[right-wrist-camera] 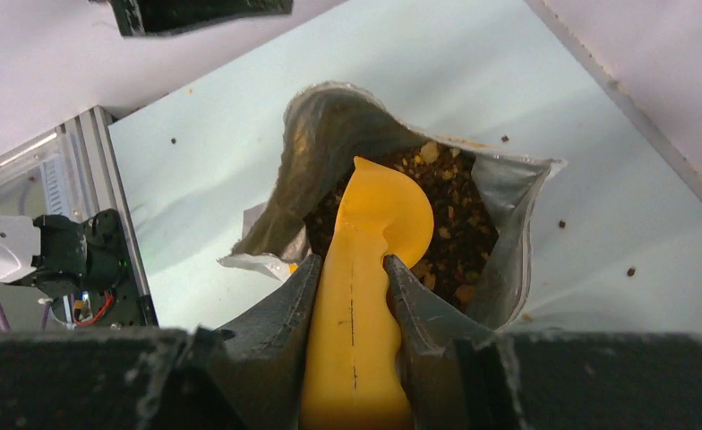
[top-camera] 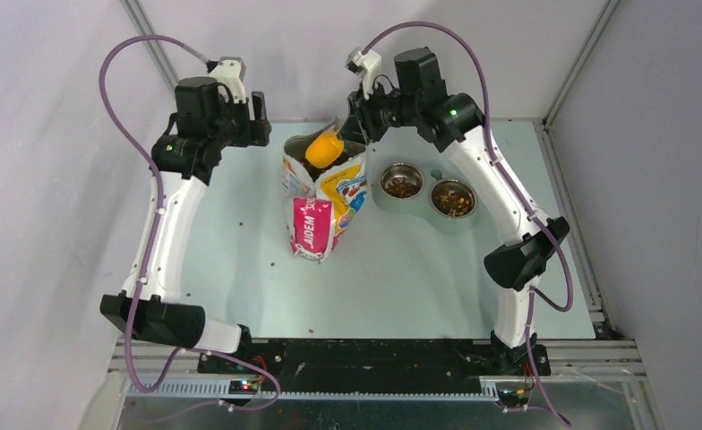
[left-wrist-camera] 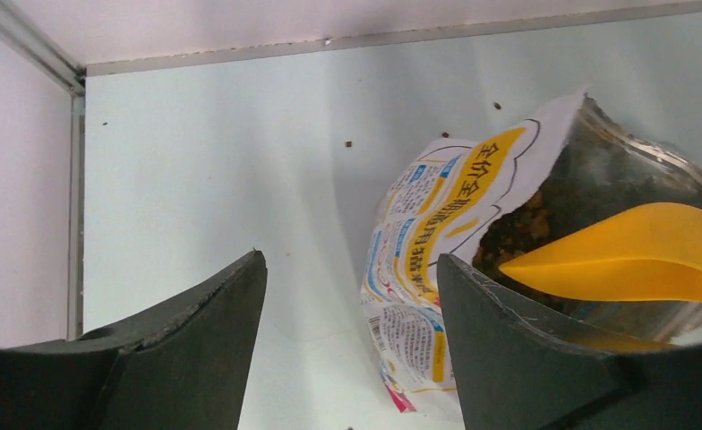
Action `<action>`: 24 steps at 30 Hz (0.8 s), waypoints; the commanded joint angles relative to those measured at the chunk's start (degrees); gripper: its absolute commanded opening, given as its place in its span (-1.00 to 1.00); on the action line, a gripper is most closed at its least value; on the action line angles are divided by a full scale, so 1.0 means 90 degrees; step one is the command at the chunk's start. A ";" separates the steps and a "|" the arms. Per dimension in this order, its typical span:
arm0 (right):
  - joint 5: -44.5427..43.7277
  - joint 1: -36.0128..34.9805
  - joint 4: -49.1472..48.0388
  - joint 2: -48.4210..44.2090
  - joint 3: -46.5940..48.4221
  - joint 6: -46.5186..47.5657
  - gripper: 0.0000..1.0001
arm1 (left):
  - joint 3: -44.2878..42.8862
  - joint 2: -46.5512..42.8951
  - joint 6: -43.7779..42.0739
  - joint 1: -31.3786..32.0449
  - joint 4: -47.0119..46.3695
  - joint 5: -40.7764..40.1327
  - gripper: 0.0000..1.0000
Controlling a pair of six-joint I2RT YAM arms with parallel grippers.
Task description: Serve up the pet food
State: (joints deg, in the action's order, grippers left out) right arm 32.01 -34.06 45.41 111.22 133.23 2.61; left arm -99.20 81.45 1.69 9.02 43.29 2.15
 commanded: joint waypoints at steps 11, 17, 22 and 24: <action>-0.1493 -0.0189 0.0654 0.0381 0.0231 0.0301 -1.00 | 0.0231 -0.0147 0.0149 -0.0122 -0.0254 0.0165 0.51; -0.2650 -0.0427 0.0511 0.1027 0.0600 0.0223 -1.00 | 0.0316 -0.0213 0.0130 -0.0123 -0.0243 0.0201 0.50; -0.2662 -0.0516 0.0400 0.1307 0.0434 0.0283 -1.00 | 0.0453 -0.0325 0.0134 -0.0122 -0.0258 0.0249 0.49; -0.2678 -0.0547 0.0318 0.1421 0.0307 0.0308 -1.00 | 0.0480 -0.0359 0.0139 -0.0122 -0.0259 0.0285 0.49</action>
State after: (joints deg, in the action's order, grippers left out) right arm 11.22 -38.65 51.33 123.37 135.70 4.91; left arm -95.53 80.58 2.15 8.01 42.46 3.42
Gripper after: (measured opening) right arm 0.305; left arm 0.748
